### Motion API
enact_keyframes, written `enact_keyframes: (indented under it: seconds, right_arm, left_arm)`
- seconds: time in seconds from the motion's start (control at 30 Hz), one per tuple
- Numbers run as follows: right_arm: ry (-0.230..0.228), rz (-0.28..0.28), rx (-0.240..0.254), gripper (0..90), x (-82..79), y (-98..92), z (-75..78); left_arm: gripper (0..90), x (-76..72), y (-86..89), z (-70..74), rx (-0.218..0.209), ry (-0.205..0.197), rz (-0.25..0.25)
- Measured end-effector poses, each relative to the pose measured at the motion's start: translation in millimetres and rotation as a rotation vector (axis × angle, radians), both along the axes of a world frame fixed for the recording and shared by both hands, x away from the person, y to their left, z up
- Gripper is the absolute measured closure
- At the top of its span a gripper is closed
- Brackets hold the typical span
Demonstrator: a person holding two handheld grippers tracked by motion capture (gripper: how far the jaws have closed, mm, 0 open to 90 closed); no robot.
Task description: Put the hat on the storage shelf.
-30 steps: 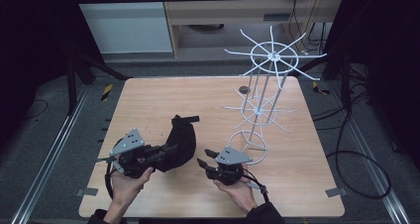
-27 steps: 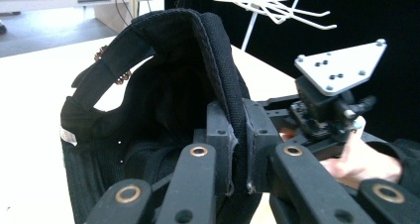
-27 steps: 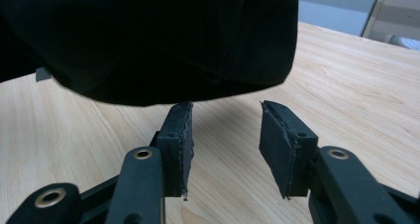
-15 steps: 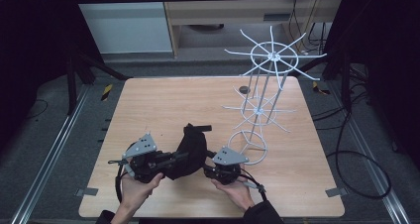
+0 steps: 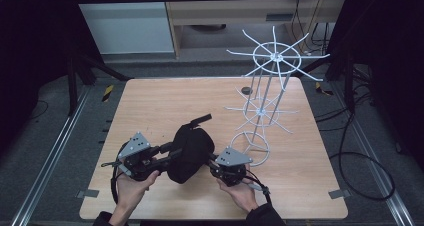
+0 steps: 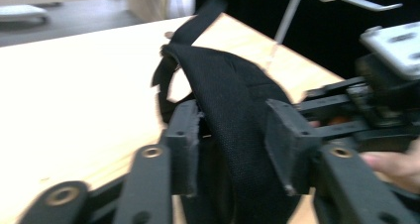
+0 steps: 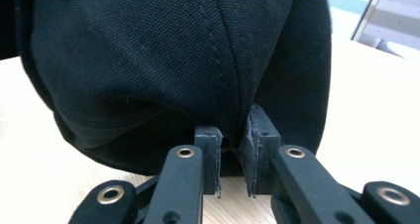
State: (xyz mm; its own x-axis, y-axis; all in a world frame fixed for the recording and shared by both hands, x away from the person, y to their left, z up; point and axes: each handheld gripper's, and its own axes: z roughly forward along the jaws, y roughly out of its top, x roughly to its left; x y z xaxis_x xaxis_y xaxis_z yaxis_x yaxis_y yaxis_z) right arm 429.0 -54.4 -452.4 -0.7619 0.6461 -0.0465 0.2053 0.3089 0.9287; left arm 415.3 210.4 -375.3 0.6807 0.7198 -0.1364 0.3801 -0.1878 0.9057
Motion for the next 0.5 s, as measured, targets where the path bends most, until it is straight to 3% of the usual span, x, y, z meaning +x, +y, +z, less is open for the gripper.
enact_keyframes:
  seconds: [0.1, 0.23, 0.4, 0.5]
  right_arm:
    - [0.013, -0.001, -0.026, 79.2, 0.3, 5.7, 4.6]
    - [0.015, 0.004, -0.050, 78.8, 4.3, 21.2, 12.3]
    - [0.012, 0.000, -0.054, 77.9, 12.4, 48.8, 14.6]
    - [0.005, 0.003, -0.051, 77.2, 18.0, 64.2, 16.0]
  left_arm:
    - [52.3, 1.7, 6.7, -1.2, 0.008, 0.005, 0.040]
    - [56.8, 3.3, 20.7, -5.5, 0.035, 0.013, 0.108]
    - [69.5, 8.8, 49.5, -16.4, 0.058, 0.058, 0.214]
    - [70.5, 15.2, 63.2, -27.8, 0.084, 0.082, 0.269]
